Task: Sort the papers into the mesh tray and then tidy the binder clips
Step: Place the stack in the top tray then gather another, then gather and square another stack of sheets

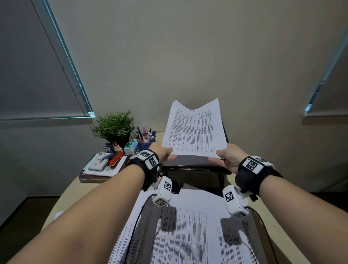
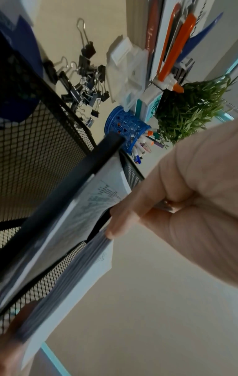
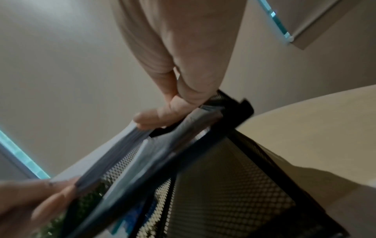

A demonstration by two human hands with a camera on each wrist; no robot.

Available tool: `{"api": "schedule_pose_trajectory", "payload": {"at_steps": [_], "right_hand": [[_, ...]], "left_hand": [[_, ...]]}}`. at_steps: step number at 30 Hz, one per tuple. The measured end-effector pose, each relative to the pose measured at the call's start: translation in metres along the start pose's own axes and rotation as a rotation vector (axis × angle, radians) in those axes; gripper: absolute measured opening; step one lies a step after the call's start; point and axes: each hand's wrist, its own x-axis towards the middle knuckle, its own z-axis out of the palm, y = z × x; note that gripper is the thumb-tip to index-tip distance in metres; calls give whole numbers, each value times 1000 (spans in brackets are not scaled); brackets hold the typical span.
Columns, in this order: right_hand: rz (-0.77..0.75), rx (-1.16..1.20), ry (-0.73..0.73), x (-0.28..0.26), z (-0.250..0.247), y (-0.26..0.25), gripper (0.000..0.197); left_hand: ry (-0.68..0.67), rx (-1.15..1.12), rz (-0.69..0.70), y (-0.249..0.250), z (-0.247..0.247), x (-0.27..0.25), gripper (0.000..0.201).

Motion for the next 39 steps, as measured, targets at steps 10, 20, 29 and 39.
{"api": "schedule_pose_trajectory", "payload": {"at_steps": [10, 20, 29, 39], "right_hand": [[32, -836, 363, 44, 0, 28, 14], [-74, -899, 297, -23, 7, 18, 66], [80, -769, 184, -113, 8, 121, 47], [206, -1162, 254, -145, 1, 235, 79]], "left_hand": [[154, 1116, 108, -8, -4, 16, 43], [63, 1045, 177, -47, -43, -40, 39], [22, 1000, 95, -163, -100, -111, 30], [88, 1197, 73, -216, -171, -134, 58]]}}
